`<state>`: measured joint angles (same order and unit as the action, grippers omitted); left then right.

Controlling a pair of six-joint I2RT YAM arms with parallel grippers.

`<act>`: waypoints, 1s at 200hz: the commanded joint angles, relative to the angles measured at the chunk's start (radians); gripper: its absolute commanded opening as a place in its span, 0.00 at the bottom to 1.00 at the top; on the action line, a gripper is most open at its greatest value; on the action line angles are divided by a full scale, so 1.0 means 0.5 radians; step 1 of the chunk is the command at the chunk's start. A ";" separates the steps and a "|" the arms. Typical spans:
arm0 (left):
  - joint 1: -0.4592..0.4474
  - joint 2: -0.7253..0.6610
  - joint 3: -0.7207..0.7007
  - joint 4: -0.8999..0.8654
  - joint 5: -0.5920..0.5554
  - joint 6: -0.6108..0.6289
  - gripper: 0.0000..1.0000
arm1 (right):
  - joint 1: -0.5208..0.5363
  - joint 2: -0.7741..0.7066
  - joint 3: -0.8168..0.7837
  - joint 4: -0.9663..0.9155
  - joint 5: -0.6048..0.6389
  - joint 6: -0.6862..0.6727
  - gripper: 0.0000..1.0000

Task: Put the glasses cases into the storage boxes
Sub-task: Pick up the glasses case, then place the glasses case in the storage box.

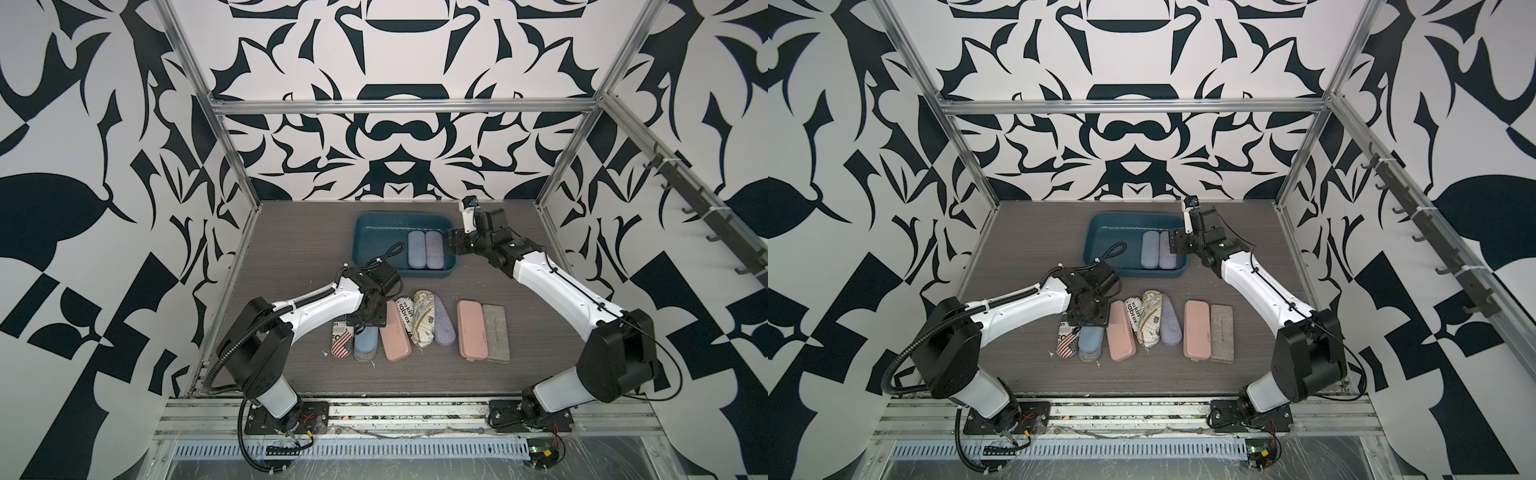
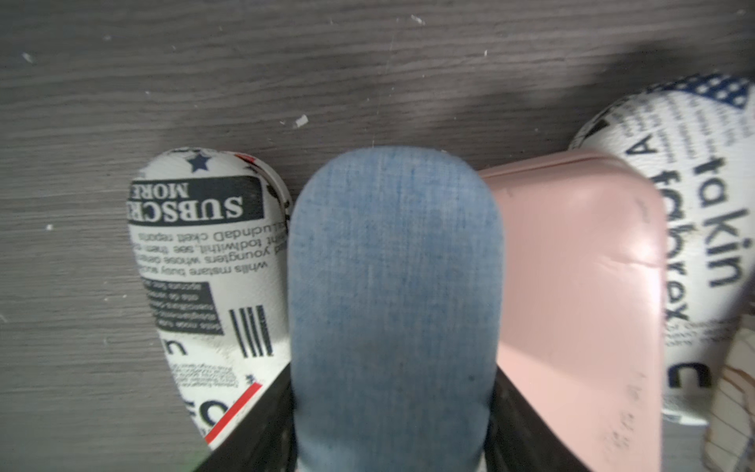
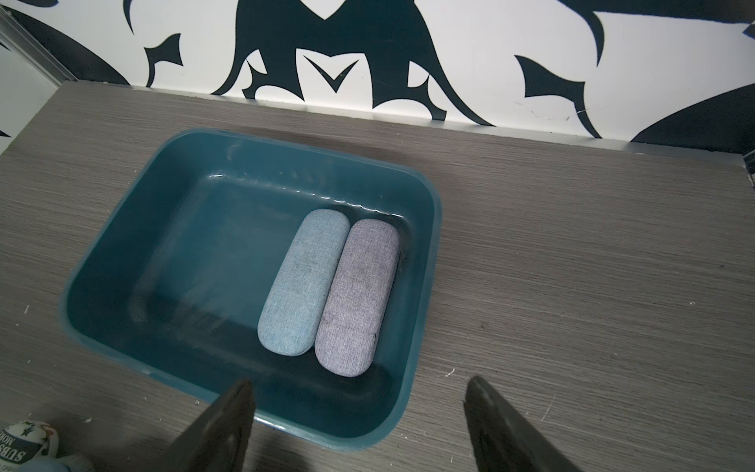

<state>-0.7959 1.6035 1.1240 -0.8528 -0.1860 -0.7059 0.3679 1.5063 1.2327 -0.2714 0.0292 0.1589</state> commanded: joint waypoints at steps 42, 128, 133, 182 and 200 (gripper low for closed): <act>0.029 -0.135 0.561 -0.215 -0.141 0.184 0.54 | -0.004 -0.026 0.008 0.061 -0.003 0.017 0.84; 0.313 0.693 1.509 0.007 0.080 0.491 0.55 | -0.005 -0.088 -0.007 0.052 0.045 -0.009 0.84; 0.316 0.747 1.566 0.004 0.066 0.502 0.55 | -0.008 -0.091 -0.005 0.052 0.046 -0.011 0.84; 0.424 1.080 1.818 0.037 0.110 0.485 0.54 | -0.009 -0.086 -0.010 0.052 0.064 -0.023 0.84; 0.447 1.137 1.823 0.155 0.103 0.505 0.54 | -0.009 -0.071 -0.006 0.054 0.063 -0.022 0.84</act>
<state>-0.5995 2.1464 2.0087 -0.8181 -0.1379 -0.4694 0.3676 1.5059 1.2289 -0.2707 0.0460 0.1547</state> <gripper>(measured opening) 0.635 0.838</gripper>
